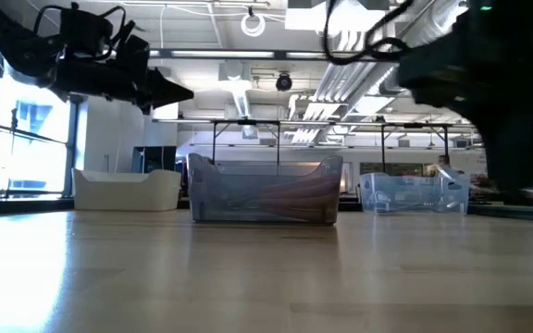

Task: Sort silverware by color (type)
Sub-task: Put the white fork into the white bin

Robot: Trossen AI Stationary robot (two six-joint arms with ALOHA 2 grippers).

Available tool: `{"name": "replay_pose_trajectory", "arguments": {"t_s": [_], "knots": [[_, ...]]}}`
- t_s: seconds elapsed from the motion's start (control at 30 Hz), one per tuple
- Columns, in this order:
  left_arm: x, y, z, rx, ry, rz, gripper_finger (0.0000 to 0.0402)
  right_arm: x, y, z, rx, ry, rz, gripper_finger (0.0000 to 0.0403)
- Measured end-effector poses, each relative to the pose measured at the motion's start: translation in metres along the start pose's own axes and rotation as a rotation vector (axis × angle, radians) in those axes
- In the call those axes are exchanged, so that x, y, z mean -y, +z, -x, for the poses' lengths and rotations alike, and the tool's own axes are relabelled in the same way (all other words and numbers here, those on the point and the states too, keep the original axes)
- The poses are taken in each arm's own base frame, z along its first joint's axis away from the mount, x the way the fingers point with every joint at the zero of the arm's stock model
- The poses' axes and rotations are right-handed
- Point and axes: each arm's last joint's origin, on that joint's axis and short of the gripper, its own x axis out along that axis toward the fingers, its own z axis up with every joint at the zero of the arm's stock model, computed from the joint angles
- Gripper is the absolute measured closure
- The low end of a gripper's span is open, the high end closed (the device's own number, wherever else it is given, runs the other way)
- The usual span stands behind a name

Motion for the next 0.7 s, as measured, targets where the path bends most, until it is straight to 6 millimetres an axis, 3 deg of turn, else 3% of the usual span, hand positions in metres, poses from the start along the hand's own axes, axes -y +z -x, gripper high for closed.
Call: {"name": "replay_pose_trajectory", "arguments": {"t_s": [0.4, 0.7], "knots": [[0.006, -0.013, 0.044, 0.063, 0.076, 0.011, 0.0401, -0.031, 0.103, 0.084, 0.27, 0.091, 0.318, 0.0402], [0.006, -0.018, 0.058, 0.076, 0.116, 0.031, 0.0402, -0.03, 0.229, 0.125, 0.6, 0.179, 0.529, 0.0402]]}}
